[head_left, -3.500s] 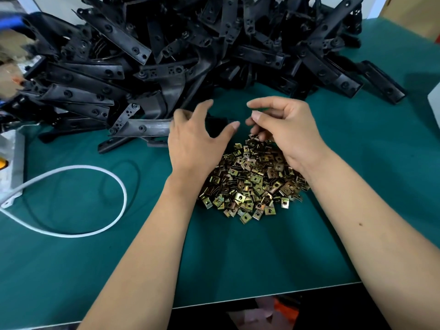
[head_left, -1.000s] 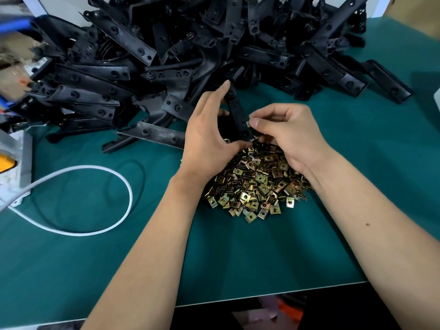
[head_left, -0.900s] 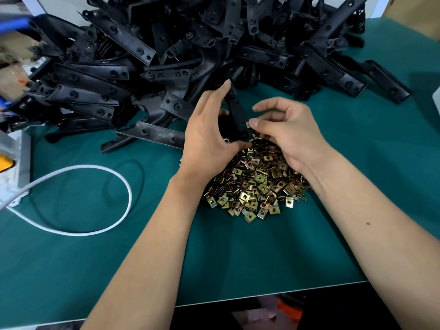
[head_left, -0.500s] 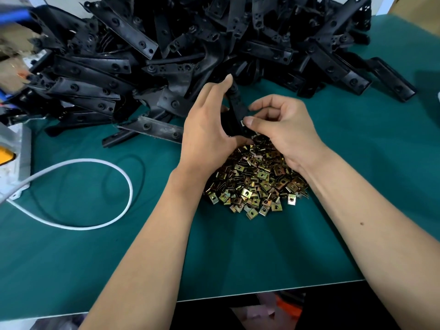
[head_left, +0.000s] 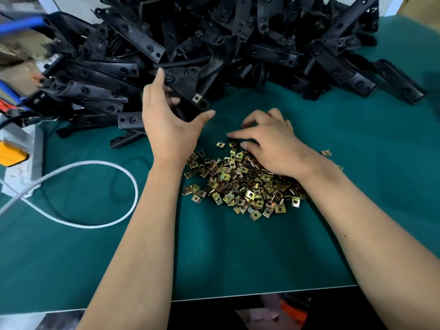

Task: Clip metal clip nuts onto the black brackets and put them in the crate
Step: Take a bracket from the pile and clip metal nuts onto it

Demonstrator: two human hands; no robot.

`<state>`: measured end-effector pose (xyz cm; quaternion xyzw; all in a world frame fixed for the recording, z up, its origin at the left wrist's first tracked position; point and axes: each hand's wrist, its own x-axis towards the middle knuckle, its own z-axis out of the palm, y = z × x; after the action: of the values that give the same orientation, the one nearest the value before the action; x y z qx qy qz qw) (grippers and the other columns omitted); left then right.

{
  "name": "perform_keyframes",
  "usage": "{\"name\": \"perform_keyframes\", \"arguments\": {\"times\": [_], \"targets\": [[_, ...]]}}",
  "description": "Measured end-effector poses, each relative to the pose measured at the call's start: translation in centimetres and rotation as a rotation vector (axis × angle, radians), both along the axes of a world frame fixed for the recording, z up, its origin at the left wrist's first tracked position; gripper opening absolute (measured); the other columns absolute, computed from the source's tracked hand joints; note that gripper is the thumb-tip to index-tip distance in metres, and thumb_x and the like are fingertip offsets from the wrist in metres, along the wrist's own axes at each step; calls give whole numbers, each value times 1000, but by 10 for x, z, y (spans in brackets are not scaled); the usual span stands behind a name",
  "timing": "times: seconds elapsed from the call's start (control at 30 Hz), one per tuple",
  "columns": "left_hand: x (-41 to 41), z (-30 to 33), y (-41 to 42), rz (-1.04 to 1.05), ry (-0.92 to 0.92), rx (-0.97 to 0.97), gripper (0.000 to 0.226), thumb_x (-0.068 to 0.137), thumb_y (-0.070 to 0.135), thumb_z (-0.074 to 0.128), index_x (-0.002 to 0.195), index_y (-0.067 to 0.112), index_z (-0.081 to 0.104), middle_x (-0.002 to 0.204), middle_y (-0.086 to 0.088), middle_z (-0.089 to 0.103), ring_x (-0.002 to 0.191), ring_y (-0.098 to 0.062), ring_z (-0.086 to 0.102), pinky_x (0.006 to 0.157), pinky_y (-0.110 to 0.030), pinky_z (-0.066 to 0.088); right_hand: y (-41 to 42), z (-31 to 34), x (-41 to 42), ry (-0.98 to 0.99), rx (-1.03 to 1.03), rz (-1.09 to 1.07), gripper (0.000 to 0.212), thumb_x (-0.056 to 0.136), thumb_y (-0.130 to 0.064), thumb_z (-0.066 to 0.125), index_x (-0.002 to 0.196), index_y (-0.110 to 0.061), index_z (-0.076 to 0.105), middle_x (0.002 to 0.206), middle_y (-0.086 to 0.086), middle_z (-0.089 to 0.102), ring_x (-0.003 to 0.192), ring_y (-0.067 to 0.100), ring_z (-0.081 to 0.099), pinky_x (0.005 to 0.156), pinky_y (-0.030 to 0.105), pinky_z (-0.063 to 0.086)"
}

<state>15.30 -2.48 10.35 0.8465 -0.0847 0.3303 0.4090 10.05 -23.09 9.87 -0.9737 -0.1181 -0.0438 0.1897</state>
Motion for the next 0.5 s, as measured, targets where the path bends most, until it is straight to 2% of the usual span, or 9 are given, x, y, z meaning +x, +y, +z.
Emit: {"name": "perform_keyframes", "arguments": {"times": [0.13, 0.2, 0.27, 0.37, 0.43, 0.5], "targets": [[-4, -3, -10, -75, -5, 37, 111, 66, 43, 94, 153, 1, 38, 121, 0, 50, 100, -10, 55, 92, -10, 42, 0, 4, 0, -31, 81, 2, 21, 98, -29, 68, 117, -35, 74, 118, -6, 60, 120, 23, 42, 103, 46, 36], [-7, -5, -18, -110, 6, 79, 111, 66, 44, 94, 153, 2, 39, 124, -5, 53, 101, -7, 52, 92, -9, 41, -1, 5, -2, -22, 101, 1, 12, 97, -27, 70, 108, -30, 75, 112, -5, 62, 118, 23, 46, 103, 48, 37], [-10, -6, -26, -150, 25, 114, 111, 66, 44, 94, 154, 4, 39, 127, -4, 53, 102, -5, 52, 95, -14, 45, -2, 6, -3, -8, 119, -2, 6, 96, -26, 71, 102, -27, 73, 107, -5, 62, 116, 23, 48, 103, 48, 38], [-11, -7, -31, -198, 52, 120, 111, 66, 43, 94, 155, 7, 39, 129, 3, 49, 105, -6, 55, 98, -26, 51, -1, 7, -4, 2, 125, -8, 11, 96, -24, 71, 106, -21, 70, 106, -2, 65, 114, 28, 53, 103, 51, 41], [-12, -7, -31, -201, 59, 120, 111, 66, 44, 93, 155, 7, 38, 129, 3, 49, 104, -5, 55, 98, -25, 51, -1, 6, -4, 19, 96, -20, 21, 97, -26, 70, 116, -18, 69, 103, -1, 60, 115, 30, 52, 102, 52, 42], [-12, -7, -30, -186, 62, 119, 111, 66, 46, 93, 155, 8, 38, 130, 1, 51, 105, -6, 56, 97, -25, 51, -1, 6, -4, 33, 82, -21, 24, 98, -30, 68, 121, -23, 70, 101, -1, 52, 116, 30, 49, 102, 51, 42]]}}
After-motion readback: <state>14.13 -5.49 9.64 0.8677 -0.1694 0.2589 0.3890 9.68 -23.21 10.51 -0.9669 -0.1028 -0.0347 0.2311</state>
